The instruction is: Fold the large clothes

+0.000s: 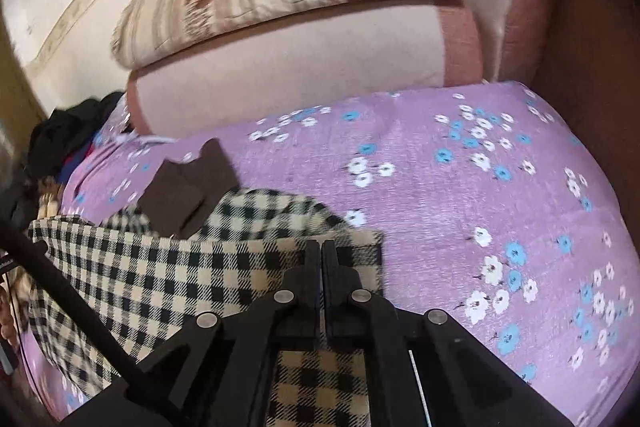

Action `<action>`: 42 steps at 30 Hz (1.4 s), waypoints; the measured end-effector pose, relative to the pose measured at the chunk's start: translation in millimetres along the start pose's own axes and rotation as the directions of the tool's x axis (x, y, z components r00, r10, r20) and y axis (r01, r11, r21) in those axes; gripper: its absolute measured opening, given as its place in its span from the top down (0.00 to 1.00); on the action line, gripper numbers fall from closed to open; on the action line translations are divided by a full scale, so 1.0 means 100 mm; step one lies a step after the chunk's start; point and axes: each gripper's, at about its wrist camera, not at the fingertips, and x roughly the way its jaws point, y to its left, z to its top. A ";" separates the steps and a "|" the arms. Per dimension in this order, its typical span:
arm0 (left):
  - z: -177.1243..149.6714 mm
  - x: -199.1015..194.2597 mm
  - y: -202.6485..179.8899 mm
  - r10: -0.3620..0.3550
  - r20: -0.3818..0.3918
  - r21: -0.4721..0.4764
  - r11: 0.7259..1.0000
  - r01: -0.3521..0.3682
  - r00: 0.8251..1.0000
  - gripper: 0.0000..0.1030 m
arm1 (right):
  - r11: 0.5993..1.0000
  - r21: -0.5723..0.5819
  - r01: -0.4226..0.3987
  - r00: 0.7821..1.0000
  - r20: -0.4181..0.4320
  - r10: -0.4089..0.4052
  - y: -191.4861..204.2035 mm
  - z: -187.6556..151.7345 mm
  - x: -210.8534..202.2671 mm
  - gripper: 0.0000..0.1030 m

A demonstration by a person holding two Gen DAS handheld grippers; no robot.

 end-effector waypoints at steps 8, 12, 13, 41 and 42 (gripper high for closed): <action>0.19 0.61 -0.31 0.127 -0.007 0.089 0.988 -0.126 0.992 0.88 | 0.996 -0.042 0.079 0.995 -0.058 -0.081 -0.01 -0.04 0.40 0.24; 0.14 0.68 -0.21 0.106 -0.003 0.061 0.992 -0.106 0.994 0.88 | 1.000 -0.014 0.021 0.991 -0.131 -0.023 -0.09 -0.10 0.61 0.92; 0.13 0.66 -0.18 0.096 0.006 0.054 0.994 -0.097 0.995 0.88 | 1.000 -0.011 0.008 0.991 -0.133 -0.009 -0.09 -0.10 0.60 0.91; -0.39 -0.27 0.83 0.037 0.046 -0.225 0.974 -0.026 0.998 0.35 | 0.984 0.178 0.033 0.999 -0.025 -0.029 -0.57 -0.28 -0.35 0.40; -0.51 -0.33 0.84 0.022 0.042 -0.222 0.975 -0.012 0.999 0.34 | 0.984 0.176 0.016 1.000 -0.028 -0.012 -0.58 -0.41 -0.47 0.40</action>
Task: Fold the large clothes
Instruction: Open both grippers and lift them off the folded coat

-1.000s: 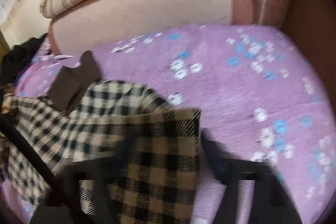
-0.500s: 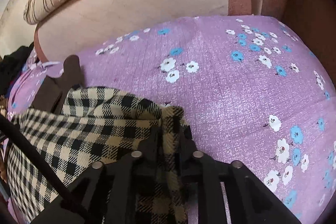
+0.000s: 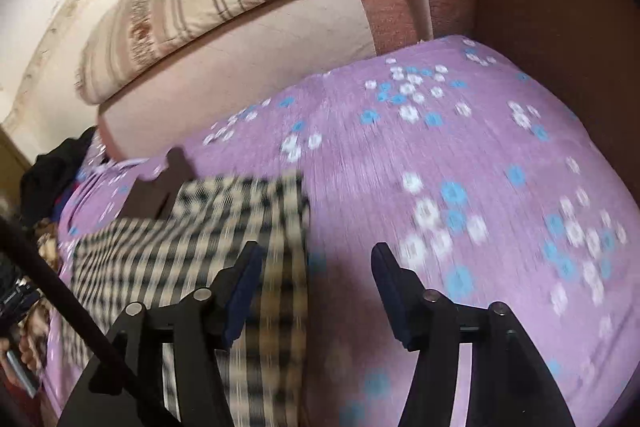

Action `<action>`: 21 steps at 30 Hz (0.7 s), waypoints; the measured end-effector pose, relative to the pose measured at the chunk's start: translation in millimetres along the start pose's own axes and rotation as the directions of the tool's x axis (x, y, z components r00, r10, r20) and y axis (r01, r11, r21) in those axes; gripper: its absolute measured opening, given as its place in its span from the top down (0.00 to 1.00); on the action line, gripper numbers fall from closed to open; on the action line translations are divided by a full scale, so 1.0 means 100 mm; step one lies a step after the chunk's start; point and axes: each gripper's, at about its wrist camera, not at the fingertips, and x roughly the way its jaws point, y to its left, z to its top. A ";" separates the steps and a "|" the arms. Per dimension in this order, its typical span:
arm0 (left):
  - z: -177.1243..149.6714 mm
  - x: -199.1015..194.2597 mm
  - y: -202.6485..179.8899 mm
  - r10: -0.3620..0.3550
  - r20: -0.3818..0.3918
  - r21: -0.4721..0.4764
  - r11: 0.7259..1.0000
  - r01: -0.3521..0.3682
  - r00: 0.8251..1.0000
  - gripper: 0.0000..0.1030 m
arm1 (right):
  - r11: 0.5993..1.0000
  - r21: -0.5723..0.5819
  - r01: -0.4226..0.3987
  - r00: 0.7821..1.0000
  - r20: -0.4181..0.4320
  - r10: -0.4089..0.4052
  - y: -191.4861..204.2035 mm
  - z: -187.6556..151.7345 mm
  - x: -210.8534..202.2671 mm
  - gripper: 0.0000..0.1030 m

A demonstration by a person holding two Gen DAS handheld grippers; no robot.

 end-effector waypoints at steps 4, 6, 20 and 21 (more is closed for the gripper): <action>-0.46 -0.18 0.00 -0.039 -0.031 0.046 0.998 0.041 0.999 0.34 | 0.995 -0.013 -0.103 0.994 -0.047 0.103 0.01 -0.54 -0.28 0.40; -0.68 -0.29 -0.10 -0.065 -0.022 0.098 0.993 0.067 0.998 0.34 | 0.986 -0.035 -0.162 0.986 -0.054 0.160 0.12 -0.77 -0.39 0.40; -0.77 -0.08 0.26 0.108 -0.073 -0.027 0.994 -0.110 0.991 0.52 | 0.979 0.090 -0.181 0.977 -0.101 0.190 0.13 -1.19 -0.10 0.48; -0.78 -0.16 0.32 0.097 -0.057 -0.033 0.994 -0.099 0.994 0.52 | 0.980 0.082 -0.183 0.978 -0.084 0.190 0.09 -1.19 -0.20 0.42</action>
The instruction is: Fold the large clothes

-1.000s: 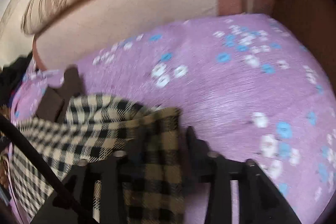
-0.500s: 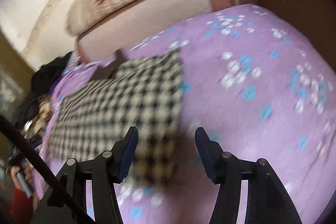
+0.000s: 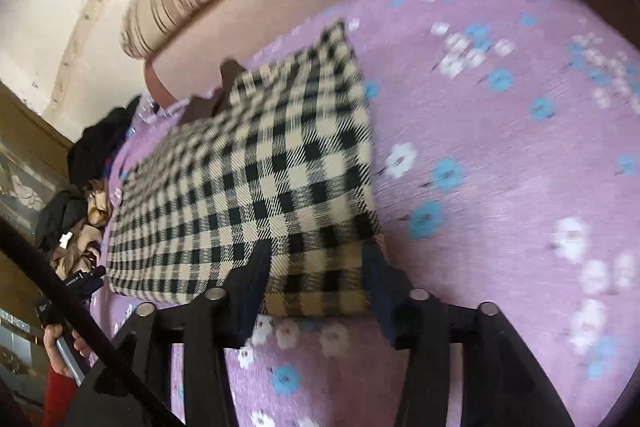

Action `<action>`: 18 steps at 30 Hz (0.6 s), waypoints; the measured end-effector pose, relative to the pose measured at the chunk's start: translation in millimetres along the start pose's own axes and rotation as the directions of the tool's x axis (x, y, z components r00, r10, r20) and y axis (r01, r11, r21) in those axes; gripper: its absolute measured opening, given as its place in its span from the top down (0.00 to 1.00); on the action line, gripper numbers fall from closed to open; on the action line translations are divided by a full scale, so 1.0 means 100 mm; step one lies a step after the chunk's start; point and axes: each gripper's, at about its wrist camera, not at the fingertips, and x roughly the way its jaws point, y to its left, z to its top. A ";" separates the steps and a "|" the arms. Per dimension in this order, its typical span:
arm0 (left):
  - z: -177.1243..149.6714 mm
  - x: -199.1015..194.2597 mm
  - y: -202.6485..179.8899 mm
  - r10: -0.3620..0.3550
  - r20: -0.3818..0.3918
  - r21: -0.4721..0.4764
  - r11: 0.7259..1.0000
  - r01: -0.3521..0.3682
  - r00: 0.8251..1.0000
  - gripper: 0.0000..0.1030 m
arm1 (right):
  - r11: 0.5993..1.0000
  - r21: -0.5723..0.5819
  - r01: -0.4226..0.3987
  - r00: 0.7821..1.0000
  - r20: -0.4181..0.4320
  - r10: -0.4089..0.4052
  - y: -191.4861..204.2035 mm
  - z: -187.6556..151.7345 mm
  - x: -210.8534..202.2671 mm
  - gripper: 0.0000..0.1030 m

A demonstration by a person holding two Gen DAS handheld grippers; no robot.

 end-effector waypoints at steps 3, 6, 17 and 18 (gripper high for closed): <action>-0.10 -0.16 0.18 -0.117 0.009 -0.053 0.992 0.117 0.993 0.38 | 1.000 0.010 -0.024 1.000 0.021 0.024 -0.11 -0.07 -0.22 0.36; -0.21 -0.13 0.22 -0.258 0.001 -0.111 0.960 0.257 0.966 0.26 | 0.989 0.103 -0.108 0.994 -0.012 0.109 -0.28 -0.27 -0.24 0.35; -0.21 0.39 -0.19 -0.421 -0.063 -0.118 0.904 0.412 0.905 0.19 | 0.974 0.162 -0.156 0.988 0.022 0.155 -0.16 -0.36 0.12 0.32; -0.18 0.42 -0.21 -0.429 -0.067 -0.118 0.900 0.420 0.901 0.19 | 0.976 0.157 -0.150 0.989 0.030 0.147 -0.15 -0.30 0.18 0.32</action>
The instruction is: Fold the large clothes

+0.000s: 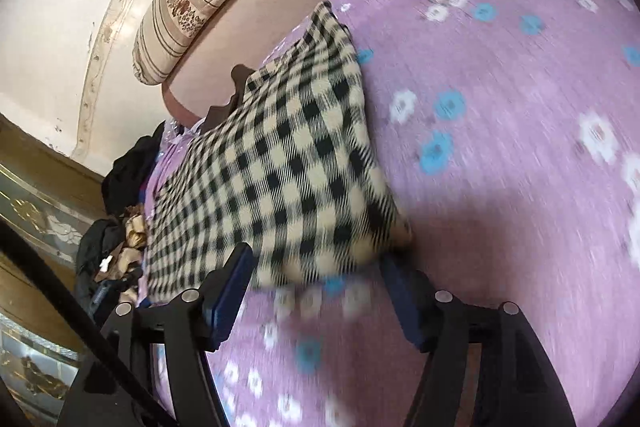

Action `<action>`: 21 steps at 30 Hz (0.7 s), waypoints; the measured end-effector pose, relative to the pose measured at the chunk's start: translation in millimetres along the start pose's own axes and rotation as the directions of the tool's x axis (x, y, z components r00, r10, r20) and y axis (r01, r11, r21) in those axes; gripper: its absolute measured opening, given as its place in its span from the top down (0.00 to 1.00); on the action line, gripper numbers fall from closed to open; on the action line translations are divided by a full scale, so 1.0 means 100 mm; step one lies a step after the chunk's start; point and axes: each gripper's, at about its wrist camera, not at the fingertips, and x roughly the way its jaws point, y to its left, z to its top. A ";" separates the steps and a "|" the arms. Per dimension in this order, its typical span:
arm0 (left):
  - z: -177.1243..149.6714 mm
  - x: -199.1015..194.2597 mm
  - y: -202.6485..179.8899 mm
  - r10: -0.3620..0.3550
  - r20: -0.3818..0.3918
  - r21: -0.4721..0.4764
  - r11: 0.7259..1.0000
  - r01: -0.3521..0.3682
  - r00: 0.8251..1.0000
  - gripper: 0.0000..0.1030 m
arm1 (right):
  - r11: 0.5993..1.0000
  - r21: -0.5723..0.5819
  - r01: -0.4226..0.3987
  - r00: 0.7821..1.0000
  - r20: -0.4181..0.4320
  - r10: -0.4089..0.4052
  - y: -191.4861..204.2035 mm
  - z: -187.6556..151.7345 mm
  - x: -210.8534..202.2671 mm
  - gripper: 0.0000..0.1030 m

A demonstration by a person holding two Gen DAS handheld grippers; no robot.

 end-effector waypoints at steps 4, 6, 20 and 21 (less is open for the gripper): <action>0.11 0.16 -0.10 -0.010 -0.010 0.034 0.999 0.010 1.000 0.18 | 1.000 -0.003 0.005 1.000 0.027 -0.005 0.03 0.25 0.23 0.32; 0.15 0.24 -0.17 -0.016 -0.018 0.058 0.998 0.017 1.000 0.16 | 1.000 0.004 0.002 0.999 0.036 -0.002 0.06 0.39 0.36 0.31; 0.10 0.48 -0.47 0.049 -0.129 0.052 0.998 -0.043 0.990 0.86 | 0.999 0.037 -0.023 1.000 -0.009 0.023 0.24 0.53 0.75 0.77; 0.14 0.45 -0.49 0.046 -0.136 0.033 0.999 -0.042 0.990 0.86 | 0.997 0.066 -0.040 0.999 -0.022 0.041 0.21 0.56 0.75 0.82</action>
